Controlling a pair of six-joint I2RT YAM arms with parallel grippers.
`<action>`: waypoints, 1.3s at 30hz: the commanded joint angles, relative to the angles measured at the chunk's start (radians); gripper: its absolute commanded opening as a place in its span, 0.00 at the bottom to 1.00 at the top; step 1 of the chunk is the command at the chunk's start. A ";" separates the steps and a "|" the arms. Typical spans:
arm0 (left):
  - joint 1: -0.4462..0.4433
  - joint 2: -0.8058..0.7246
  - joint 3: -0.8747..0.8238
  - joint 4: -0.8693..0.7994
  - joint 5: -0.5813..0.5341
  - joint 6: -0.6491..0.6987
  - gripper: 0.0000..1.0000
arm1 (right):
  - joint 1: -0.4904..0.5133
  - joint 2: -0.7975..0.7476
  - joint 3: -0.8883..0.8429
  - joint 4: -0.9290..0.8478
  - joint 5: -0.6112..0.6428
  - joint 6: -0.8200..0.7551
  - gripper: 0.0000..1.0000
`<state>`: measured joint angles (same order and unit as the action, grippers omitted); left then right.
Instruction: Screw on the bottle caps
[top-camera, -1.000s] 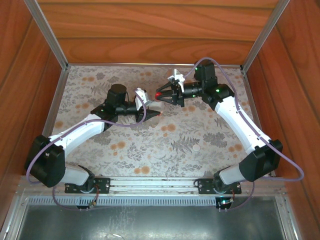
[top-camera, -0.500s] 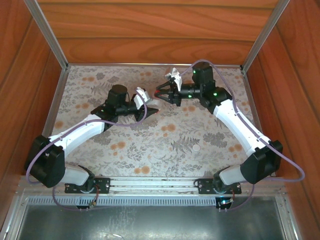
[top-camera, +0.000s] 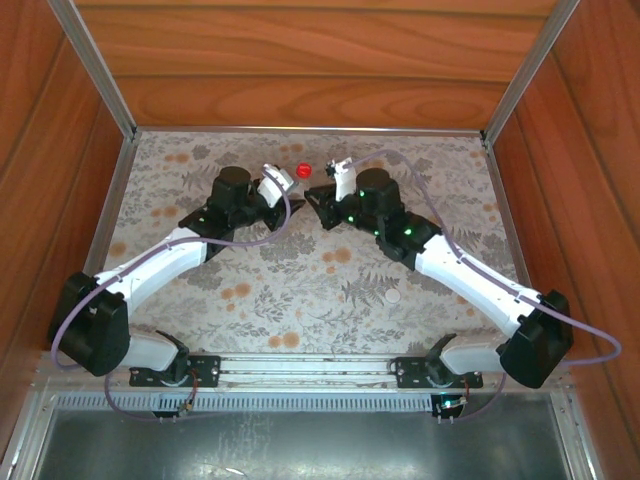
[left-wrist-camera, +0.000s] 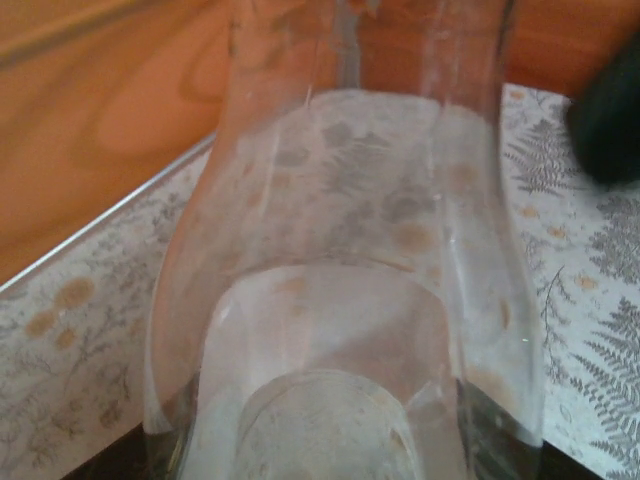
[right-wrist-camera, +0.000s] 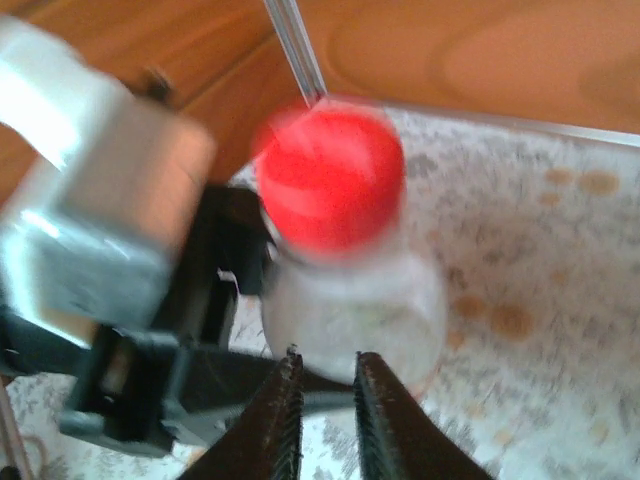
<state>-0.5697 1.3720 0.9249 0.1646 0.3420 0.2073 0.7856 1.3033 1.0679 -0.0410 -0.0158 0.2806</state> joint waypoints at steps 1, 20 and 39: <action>-0.001 -0.021 0.022 0.056 0.026 -0.017 0.48 | -0.005 -0.050 -0.029 0.063 0.131 0.028 0.33; 0.001 0.011 0.032 0.055 0.341 -0.009 0.48 | -0.077 0.022 0.060 0.086 -0.245 -0.196 0.57; 0.001 -0.002 0.003 0.054 0.347 0.000 0.90 | -0.078 0.034 0.045 0.128 -0.185 -0.166 0.13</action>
<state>-0.5652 1.3869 0.9264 0.1944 0.6651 0.1940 0.7109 1.3304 1.1122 0.0647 -0.2272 0.1116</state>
